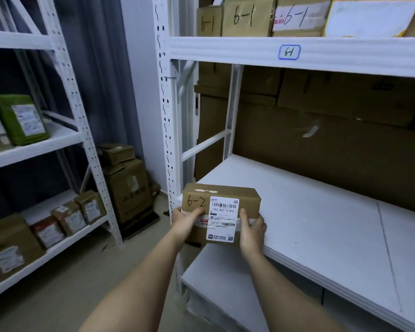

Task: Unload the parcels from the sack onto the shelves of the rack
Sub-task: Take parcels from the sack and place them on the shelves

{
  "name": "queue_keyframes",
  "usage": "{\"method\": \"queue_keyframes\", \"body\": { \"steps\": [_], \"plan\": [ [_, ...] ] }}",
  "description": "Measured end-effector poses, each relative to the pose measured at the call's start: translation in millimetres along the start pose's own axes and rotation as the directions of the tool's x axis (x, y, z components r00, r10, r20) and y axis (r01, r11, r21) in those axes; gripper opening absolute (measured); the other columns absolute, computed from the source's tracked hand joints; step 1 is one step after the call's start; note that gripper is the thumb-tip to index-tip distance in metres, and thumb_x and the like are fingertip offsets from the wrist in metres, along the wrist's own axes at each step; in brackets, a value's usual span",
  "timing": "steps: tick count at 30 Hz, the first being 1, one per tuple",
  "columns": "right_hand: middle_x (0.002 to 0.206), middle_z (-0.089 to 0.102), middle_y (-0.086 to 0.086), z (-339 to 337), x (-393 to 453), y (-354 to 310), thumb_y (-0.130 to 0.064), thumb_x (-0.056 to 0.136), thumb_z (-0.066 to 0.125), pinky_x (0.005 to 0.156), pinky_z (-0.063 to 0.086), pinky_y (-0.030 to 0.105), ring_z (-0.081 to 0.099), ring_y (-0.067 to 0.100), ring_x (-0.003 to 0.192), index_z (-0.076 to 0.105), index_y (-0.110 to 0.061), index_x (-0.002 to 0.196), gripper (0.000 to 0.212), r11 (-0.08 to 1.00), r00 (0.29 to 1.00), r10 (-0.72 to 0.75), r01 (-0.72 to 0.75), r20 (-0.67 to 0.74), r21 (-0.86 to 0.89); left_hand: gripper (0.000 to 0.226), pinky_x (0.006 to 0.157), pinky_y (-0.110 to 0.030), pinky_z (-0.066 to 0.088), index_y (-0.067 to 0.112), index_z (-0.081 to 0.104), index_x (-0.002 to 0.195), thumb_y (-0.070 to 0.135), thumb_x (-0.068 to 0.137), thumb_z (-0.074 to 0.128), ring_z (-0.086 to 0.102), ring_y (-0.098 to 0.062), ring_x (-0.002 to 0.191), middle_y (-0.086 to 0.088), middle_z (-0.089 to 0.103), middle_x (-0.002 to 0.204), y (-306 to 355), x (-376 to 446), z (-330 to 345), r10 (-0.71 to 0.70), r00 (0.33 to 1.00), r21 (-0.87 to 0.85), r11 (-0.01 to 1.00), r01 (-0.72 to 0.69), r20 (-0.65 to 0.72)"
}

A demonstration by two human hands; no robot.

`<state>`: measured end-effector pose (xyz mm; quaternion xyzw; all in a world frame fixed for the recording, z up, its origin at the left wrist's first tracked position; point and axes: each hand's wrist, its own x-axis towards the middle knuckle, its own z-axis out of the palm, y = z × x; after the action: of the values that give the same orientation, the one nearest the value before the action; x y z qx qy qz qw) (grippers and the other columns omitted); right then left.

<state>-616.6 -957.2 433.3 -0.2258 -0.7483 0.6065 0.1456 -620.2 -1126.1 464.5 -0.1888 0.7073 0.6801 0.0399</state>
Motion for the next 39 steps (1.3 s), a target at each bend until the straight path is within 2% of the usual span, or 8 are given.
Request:
{"method": "queue_keyframes", "body": {
  "steps": [9, 12, 16, 20, 23, 27, 30, 39],
  "plan": [
    [0.123, 0.058, -0.004, 77, 2, -11, -0.029, 0.081, 0.075, 0.094, 0.043, 0.030, 0.057, 0.016, 0.113, 0.039, -0.020, 0.136, 0.066, 0.997, 1.000, 0.004, -0.002, -0.025, 0.083, 0.063, 0.086, -0.031, 0.038, 0.024, 0.037, 0.143, 0.024, 0.088, 0.067, 0.049, -0.019, 0.105, -0.004, 0.050, 0.136, 20, 97, -53, 0.008, 0.975, 0.082, 0.996, -0.027, 0.223],
    [0.124, 0.059, -0.006, 94, 9, -8, -0.032, 0.073, 0.081, 0.099, 0.047, 0.037, 0.058, 0.014, 0.114, 0.039, -0.028, 0.131, 0.072, 0.997, 0.999, -0.004, 0.009, -0.051, 0.083, 0.073, 0.084, -0.032, 0.039, 0.023, 0.028, 0.148, 0.020, 0.087, 0.068, 0.046, -0.019, 0.105, -0.007, 0.046, 0.139, 21, 117, -51, 0.008, 0.967, 0.103, 0.994, -0.035, 0.253],
    [0.127, 0.055, -0.002, 114, 24, -4, -0.029, 0.072, 0.084, 0.098, 0.048, 0.031, 0.055, 0.014, 0.117, 0.038, -0.023, 0.135, 0.078, 0.997, 0.994, -0.046, 0.052, -0.103, 0.049, 0.078, 0.102, -0.037, 0.039, 0.012, 0.027, 0.141, 0.022, 0.080, 0.076, 0.048, -0.025, 0.118, -0.012, 0.046, 0.137, 23, 142, -46, -0.031, 0.977, 0.143, 0.990, 0.000, 0.213],
    [0.130, 0.053, -0.003, 125, 38, 2, -0.032, 0.071, 0.085, 0.096, 0.051, 0.031, 0.055, 0.014, 0.119, 0.036, -0.024, 0.137, 0.083, 0.997, 0.986, -0.066, 0.072, -0.152, 0.040, 0.067, 0.095, -0.030, 0.039, 0.007, 0.033, 0.131, 0.021, 0.081, 0.076, 0.050, -0.020, 0.105, -0.009, 0.051, 0.122, 15, 163, -36, -0.039, 0.980, 0.129, 0.992, 0.013, 0.197],
    [0.130, 0.052, -0.004, 130, 45, 5, -0.028, 0.072, 0.085, 0.094, 0.049, 0.026, 0.055, 0.010, 0.116, 0.035, -0.025, 0.138, 0.082, 0.995, 0.982, -0.060, 0.074, -0.181, 0.068, 0.073, 0.103, -0.038, 0.040, 0.014, 0.038, 0.131, 0.035, 0.075, 0.079, 0.050, -0.024, 0.117, -0.009, 0.050, 0.132, 8, 176, -30, -0.010, 0.986, 0.151, 0.988, -0.016, 0.168],
    [0.136, 0.048, -0.001, 140, 50, 10, -0.033, 0.072, 0.084, 0.102, 0.048, 0.037, 0.050, 0.016, 0.125, 0.032, -0.023, 0.142, 0.088, 0.996, 0.973, -0.074, 0.085, -0.220, 0.041, 0.081, 0.099, -0.041, 0.041, 0.029, 0.041, 0.135, 0.052, 0.068, 0.079, 0.045, -0.029, 0.123, -0.008, 0.043, 0.138, -2, 190, -25, -0.023, 0.992, 0.181, 0.984, 0.000, 0.126],
    [0.135, 0.049, 0.000, 148, 52, 13, -0.036, 0.071, 0.084, 0.099, 0.051, 0.040, 0.052, 0.018, 0.124, 0.033, -0.023, 0.141, 0.088, 0.996, 0.964, -0.062, 0.076, -0.259, 0.043, 0.079, 0.088, -0.036, 0.043, 0.031, 0.040, 0.137, 0.048, 0.071, 0.078, 0.047, -0.029, 0.119, -0.009, 0.041, 0.138, -1, 194, -24, -0.022, 0.989, 0.155, 0.988, -0.001, 0.144],
    [0.132, 0.053, -0.007, 165, 48, 18, -0.041, 0.071, 0.082, 0.100, 0.050, 0.041, 0.054, 0.013, 0.122, 0.032, -0.033, 0.136, 0.082, 0.995, 0.954, -0.013, 0.042, -0.299, 0.090, 0.077, 0.098, -0.039, 0.042, 0.012, 0.038, 0.139, 0.024, 0.075, 0.080, 0.045, -0.027, 0.123, -0.009, 0.043, 0.133, 5, 198, -21, 0.017, 0.987, 0.116, 0.993, -0.036, 0.161]
  ]
}}
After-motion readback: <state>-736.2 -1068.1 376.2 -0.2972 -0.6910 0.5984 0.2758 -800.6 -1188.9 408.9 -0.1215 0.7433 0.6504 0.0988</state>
